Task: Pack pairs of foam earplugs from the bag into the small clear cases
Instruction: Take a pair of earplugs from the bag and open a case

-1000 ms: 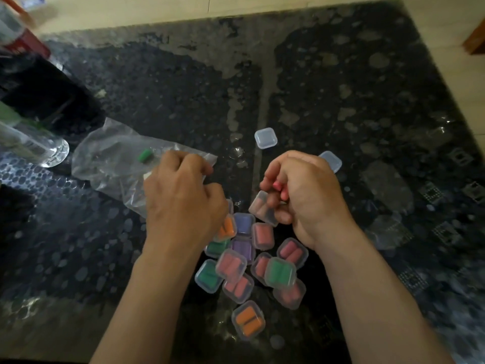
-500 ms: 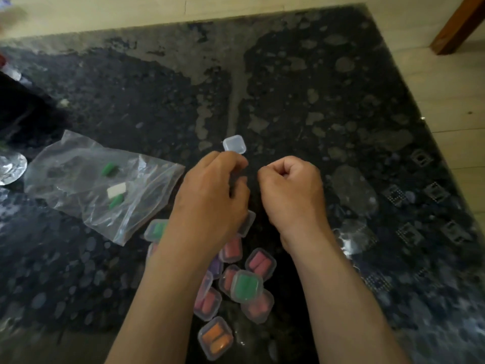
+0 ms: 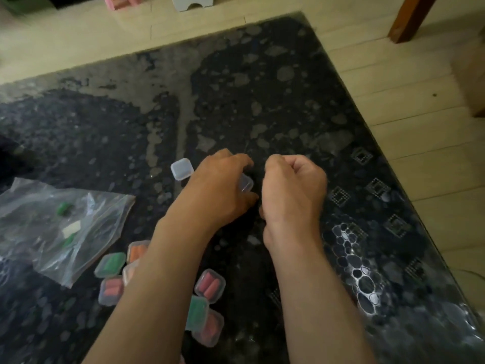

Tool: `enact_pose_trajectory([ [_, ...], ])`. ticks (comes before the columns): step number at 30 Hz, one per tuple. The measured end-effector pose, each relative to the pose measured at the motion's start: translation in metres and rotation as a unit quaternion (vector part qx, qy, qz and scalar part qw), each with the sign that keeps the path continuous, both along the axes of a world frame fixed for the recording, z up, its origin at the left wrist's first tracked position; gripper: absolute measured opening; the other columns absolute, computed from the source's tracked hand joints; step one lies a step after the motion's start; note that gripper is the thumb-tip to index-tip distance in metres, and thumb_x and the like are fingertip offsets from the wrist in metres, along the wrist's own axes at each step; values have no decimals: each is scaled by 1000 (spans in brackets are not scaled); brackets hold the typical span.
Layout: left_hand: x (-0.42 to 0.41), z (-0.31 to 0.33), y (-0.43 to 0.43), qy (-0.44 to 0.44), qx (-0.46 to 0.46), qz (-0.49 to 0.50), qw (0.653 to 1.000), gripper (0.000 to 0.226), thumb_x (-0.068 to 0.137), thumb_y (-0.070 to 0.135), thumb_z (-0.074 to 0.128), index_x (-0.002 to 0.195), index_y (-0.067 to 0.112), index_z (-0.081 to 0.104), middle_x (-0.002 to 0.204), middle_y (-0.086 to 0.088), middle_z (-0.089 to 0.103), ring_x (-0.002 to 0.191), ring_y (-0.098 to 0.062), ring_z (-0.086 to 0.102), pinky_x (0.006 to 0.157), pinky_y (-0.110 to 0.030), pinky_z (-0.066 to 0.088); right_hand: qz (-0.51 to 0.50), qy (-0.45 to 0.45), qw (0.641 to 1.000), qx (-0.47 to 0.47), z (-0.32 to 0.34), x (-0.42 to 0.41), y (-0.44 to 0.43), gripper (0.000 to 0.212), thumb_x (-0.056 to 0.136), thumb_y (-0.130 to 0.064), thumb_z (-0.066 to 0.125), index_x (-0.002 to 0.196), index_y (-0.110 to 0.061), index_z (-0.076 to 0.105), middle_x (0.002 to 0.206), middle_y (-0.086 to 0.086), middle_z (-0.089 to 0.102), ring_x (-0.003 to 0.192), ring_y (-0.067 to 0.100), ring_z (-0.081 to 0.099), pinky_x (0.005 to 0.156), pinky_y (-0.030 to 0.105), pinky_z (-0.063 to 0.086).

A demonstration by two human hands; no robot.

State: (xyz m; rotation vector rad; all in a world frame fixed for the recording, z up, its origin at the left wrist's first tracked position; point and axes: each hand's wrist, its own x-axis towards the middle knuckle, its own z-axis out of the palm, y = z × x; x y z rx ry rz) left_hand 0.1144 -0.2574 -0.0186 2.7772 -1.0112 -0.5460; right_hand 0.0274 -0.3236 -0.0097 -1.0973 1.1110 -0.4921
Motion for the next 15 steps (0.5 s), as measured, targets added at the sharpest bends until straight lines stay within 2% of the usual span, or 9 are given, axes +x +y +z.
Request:
enact_pose_trajectory([
  [2,0,0,-2,-6,2,-4,1000,31,87,35,73,116,32,60,107,8,45,100,-14,46,80,-28,36,5,-6,1000,8,1,-1,-1,13,85,-13,57,75,-19,64,65,-2,59,57,13,53,55,30,42],
  [4,-2,1,1,-15,-30,15,999,26,89,33,71,113,31,61,107,9,51,98,-13,49,78,-27,37,15,-14,1000,10,1,-1,-2,13,86,-14,57,76,-20,65,66,-2,59,57,12,53,55,28,42],
  [6,-4,4,8,-13,-101,55,993,28,86,34,74,111,31,62,112,8,60,100,-11,57,81,-29,47,30,-13,999,11,2,-1,1,14,86,-14,57,77,-20,65,65,-3,59,56,11,53,52,26,42],
  [8,-7,10,18,-15,-188,91,978,31,81,35,81,102,33,59,108,7,61,97,-12,61,85,-33,55,56,-18,998,4,2,0,5,14,86,-14,57,77,-20,65,66,-3,60,58,11,54,52,26,41],
  [12,-16,22,52,-73,-272,124,951,27,81,32,85,96,26,63,100,5,64,86,-9,64,79,-27,58,155,-20,988,-20,3,4,19,9,88,-21,59,87,-23,68,69,-4,62,60,11,56,54,29,42],
  [15,-27,31,86,-121,-329,148,925,20,83,28,84,97,20,73,96,4,70,82,-11,68,76,-29,59,248,-59,967,6,6,8,37,14,92,-18,59,82,-17,69,58,-5,56,50,10,48,45,27,36],
])
